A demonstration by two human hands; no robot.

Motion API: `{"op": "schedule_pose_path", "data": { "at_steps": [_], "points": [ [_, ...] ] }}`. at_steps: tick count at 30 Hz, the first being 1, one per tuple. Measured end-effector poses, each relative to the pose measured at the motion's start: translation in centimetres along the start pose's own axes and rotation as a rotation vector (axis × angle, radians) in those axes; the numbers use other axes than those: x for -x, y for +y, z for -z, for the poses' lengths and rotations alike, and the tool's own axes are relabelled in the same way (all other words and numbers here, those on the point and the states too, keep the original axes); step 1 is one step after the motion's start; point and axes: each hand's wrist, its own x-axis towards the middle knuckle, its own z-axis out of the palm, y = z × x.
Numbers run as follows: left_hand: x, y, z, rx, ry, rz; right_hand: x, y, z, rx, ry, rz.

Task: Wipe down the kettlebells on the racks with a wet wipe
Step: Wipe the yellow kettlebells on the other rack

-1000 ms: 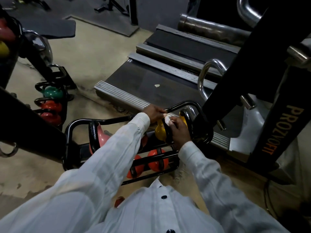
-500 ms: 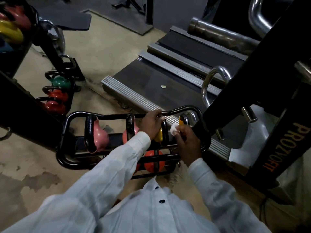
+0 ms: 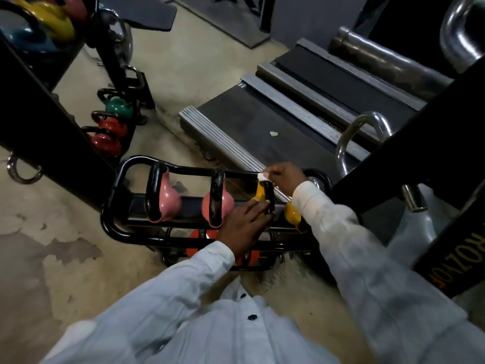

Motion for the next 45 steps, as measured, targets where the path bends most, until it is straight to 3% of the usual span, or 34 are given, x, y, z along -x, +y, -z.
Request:
{"op": "schedule_pose_path", "data": {
  "at_steps": [7,12,15,17,20,23,25,27,29,36,39,45],
  "points": [
    [0.1,0.4,0.1,0.039,0.017,0.020,-0.3,-2.8,-0.6,0.596,-0.153,0.252],
    [-0.1,0.8,0.3,0.032,0.029,0.025,-2.7,-3.2,-0.3,0.544,-0.159,-0.012],
    [0.1,0.7,0.3,0.040,0.026,0.028,-2.2,-0.3,-0.9,0.339,-0.064,-0.146],
    [0.2,0.7,0.3,0.061,0.034,0.035,-0.6,0.5,-1.6,0.149,-0.095,-0.242],
    [0.5,0.9,0.3,0.039,0.003,0.081,2.8,0.5,-2.8,-0.359,0.005,-0.405],
    [0.8,1.0,0.1,0.004,-0.018,0.104,5.5,1.3,-4.1,-0.648,0.078,-0.392],
    [0.8,1.0,0.1,-0.002,-0.008,0.108,5.4,1.6,-4.1,-0.649,0.149,-0.326],
    [0.9,1.0,-0.1,0.027,0.006,0.109,3.2,1.9,-3.6,-0.519,0.203,-0.262],
    [0.9,1.0,-0.4,0.049,0.010,0.110,-0.4,1.8,-2.7,-0.335,0.133,-0.213],
    [0.7,1.5,-0.9,0.111,0.085,0.141,-3.5,-5.8,0.7,0.777,-0.498,0.139],
    [0.7,1.5,-1.3,0.133,0.106,0.168,-3.1,-7.7,0.2,1.121,-0.570,0.252],
    [0.5,2.2,-1.1,0.084,0.098,0.197,-1.3,-7.1,-0.1,1.182,-0.517,0.321]
  ]
}}
